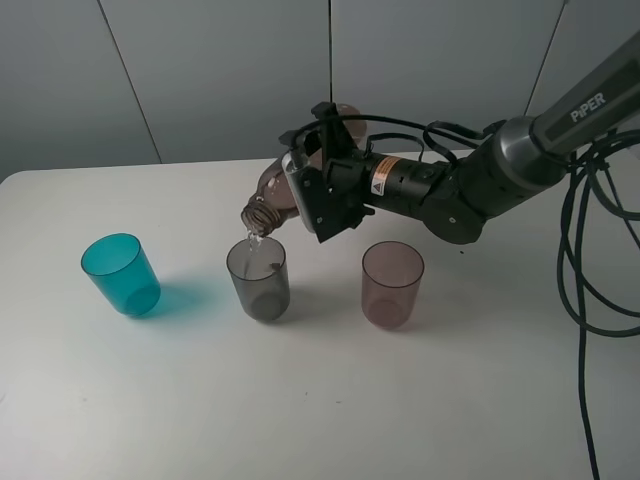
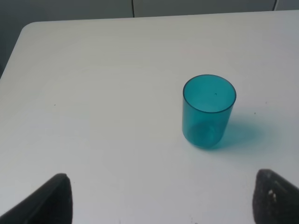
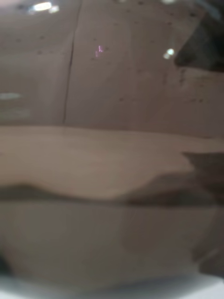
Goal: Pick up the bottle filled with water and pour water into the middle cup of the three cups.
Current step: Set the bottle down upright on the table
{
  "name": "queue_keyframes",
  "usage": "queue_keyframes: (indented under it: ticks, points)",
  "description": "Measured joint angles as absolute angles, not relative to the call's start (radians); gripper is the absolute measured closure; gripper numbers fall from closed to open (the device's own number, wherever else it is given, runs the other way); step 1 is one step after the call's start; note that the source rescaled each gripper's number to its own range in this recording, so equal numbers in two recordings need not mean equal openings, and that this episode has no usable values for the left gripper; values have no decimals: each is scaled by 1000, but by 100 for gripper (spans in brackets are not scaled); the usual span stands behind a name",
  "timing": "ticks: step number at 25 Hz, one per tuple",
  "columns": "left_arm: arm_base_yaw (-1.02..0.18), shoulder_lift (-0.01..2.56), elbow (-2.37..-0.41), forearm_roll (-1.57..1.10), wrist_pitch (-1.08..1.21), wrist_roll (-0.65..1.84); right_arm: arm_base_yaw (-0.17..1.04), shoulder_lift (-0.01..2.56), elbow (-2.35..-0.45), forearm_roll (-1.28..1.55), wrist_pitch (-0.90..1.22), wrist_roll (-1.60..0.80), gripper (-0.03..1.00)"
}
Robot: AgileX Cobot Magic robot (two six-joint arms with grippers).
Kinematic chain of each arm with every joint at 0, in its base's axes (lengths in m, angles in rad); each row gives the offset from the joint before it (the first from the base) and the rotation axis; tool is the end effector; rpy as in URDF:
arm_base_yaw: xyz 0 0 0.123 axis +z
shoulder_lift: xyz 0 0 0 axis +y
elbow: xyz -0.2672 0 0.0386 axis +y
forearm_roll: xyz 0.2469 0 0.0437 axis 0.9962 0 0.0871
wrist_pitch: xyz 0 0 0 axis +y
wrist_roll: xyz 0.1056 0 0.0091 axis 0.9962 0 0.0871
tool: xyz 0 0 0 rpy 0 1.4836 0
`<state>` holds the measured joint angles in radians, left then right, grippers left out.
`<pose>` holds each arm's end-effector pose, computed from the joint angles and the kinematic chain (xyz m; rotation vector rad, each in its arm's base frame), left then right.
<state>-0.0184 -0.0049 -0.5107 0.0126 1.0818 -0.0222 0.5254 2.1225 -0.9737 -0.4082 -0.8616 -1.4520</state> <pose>0.0199 0.0008 0.2711 -0.0048 2.0497 -0.0102 0.3404 0.2342 0.0986 -1.7436 0.5870 -0.5755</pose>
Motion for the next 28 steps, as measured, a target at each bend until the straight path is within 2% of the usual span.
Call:
queue_keyframes:
  ticks: [28]
  points:
    - [-18, -5, -511, 13, 1082, -22, 526, 2116, -982, -422, -896, -1665, 97]
